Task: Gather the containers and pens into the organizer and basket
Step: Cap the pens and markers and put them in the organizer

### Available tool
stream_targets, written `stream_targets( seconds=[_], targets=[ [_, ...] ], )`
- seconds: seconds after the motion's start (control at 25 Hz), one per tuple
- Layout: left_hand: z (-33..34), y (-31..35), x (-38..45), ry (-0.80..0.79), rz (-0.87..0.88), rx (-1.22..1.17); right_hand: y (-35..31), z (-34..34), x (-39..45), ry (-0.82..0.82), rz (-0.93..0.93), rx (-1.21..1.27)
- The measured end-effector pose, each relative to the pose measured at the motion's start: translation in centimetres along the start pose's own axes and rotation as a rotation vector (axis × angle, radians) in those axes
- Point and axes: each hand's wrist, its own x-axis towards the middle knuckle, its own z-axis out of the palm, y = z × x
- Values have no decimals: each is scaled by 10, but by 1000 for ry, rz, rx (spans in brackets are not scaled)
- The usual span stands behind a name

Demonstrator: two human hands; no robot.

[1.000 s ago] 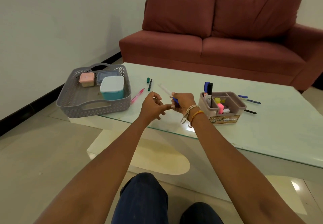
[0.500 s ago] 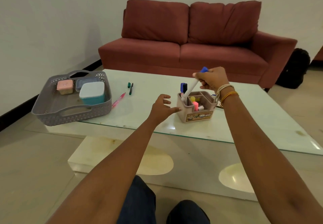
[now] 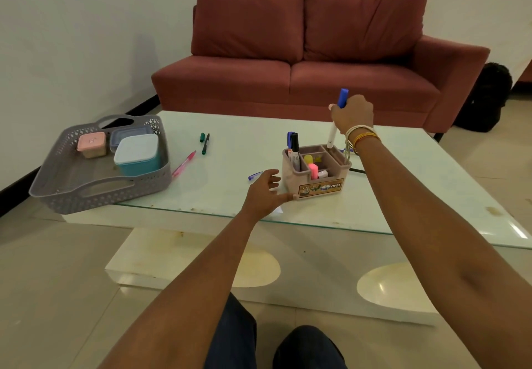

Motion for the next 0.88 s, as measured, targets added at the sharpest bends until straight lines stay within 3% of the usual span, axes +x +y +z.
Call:
stream_targets(
  seconds=[0.44, 0.6, 0.72, 0.8, 0.88],
  targets=[
    [2, -1, -3, -12, 26, 78, 38, 23, -16, -290, 108, -56],
    [6, 1, -7, -51, 35, 170, 49, 4, -11, -260, 186, 159],
    [5, 0, -7, -44, 37, 209, 76, -8, -4, -131, 383, 308],
    [5, 1, -9, -19, 46, 201, 99, -10, -5, -67, 461, 250],
    [8, -1, -11, 58, 79, 184, 121, 0, -6, -135, 345, 1]
  ],
)
